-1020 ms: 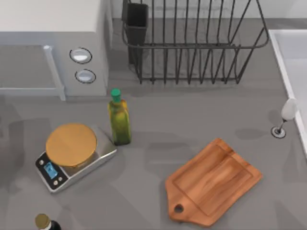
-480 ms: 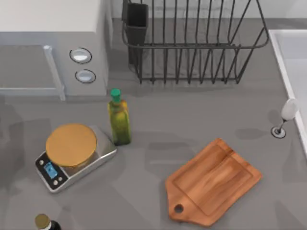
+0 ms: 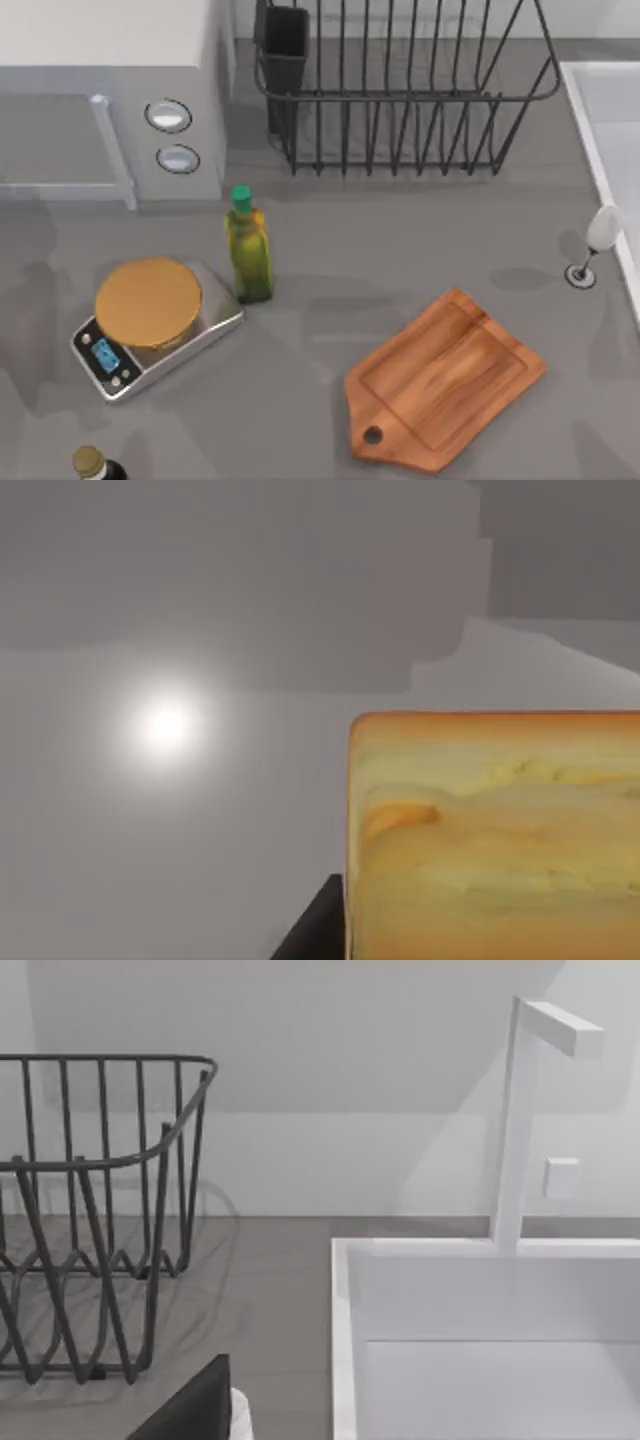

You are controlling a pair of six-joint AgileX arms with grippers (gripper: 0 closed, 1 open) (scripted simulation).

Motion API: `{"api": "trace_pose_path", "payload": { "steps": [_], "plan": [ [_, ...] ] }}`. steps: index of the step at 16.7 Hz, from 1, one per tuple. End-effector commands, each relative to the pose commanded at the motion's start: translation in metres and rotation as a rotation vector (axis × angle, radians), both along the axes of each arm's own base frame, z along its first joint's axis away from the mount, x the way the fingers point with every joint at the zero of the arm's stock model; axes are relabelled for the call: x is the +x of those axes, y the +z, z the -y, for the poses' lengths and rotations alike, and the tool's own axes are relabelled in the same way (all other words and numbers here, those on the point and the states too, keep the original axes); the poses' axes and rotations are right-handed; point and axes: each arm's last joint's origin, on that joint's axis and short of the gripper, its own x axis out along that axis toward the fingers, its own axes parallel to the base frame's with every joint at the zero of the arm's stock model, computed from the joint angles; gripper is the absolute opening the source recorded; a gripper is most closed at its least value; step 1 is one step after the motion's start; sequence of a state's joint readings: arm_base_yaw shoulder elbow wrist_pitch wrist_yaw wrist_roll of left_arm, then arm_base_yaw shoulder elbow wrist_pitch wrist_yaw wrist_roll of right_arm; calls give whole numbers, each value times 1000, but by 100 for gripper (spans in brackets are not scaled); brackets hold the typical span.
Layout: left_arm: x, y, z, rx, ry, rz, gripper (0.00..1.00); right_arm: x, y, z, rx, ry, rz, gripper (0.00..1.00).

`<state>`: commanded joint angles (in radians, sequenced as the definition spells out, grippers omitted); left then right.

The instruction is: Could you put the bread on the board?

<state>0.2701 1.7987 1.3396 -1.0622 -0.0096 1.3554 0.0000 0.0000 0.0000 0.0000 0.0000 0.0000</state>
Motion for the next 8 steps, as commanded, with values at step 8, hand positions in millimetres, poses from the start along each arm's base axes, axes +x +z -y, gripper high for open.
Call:
{"api": "trace_pose_path", "payload": {
  "steps": [8],
  "plan": [
    [7,10,-4,-20,60,-43,0,0,0,0,0,0,0,100]
  ]
}}
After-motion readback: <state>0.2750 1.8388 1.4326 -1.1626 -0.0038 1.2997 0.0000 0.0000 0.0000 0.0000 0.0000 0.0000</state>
